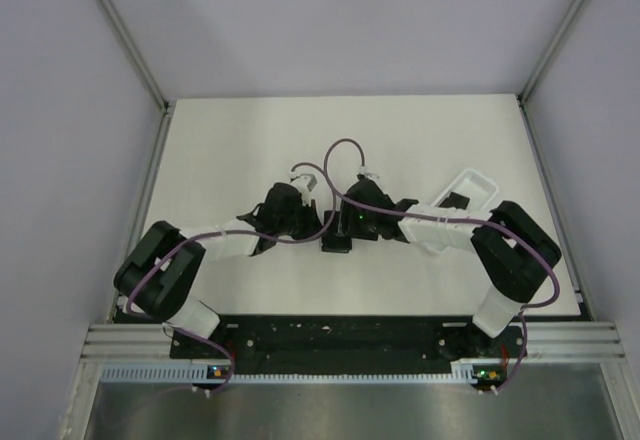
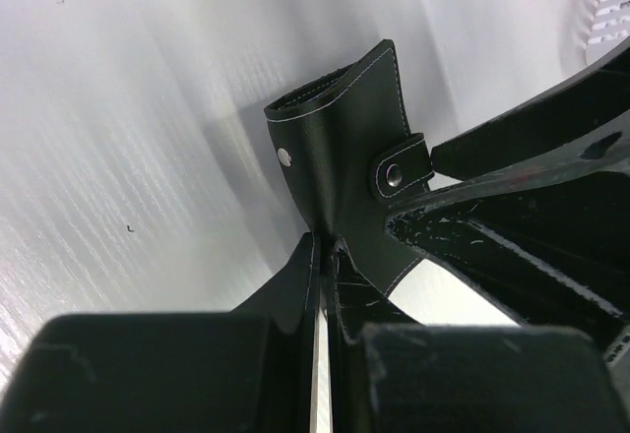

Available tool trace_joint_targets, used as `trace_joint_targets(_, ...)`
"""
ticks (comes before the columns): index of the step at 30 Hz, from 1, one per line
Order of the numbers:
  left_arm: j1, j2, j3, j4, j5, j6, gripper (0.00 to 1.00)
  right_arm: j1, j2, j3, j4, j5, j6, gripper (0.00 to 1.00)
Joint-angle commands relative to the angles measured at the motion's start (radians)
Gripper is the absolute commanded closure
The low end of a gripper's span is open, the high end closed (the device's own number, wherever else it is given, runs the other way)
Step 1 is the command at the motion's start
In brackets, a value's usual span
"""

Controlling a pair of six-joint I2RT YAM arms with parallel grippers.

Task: Put the credit cards into the card holder
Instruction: Open the card holder at the center of the board.

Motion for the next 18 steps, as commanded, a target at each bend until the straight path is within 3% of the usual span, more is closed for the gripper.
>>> trace_joint_targets(1, -0.019, -0.047, 0.045, -0.052, -0.103, 0.021, 1.00, 0.018, -0.024, 0.032, 0.006, 0.021, -0.018, 0.43)
trace_joint_targets(18, -0.059, -0.136, 0.071, -0.088, -0.097, 0.018, 1.00, 0.038, -0.027, 0.048, 0.034, 0.006, -0.018, 0.43)
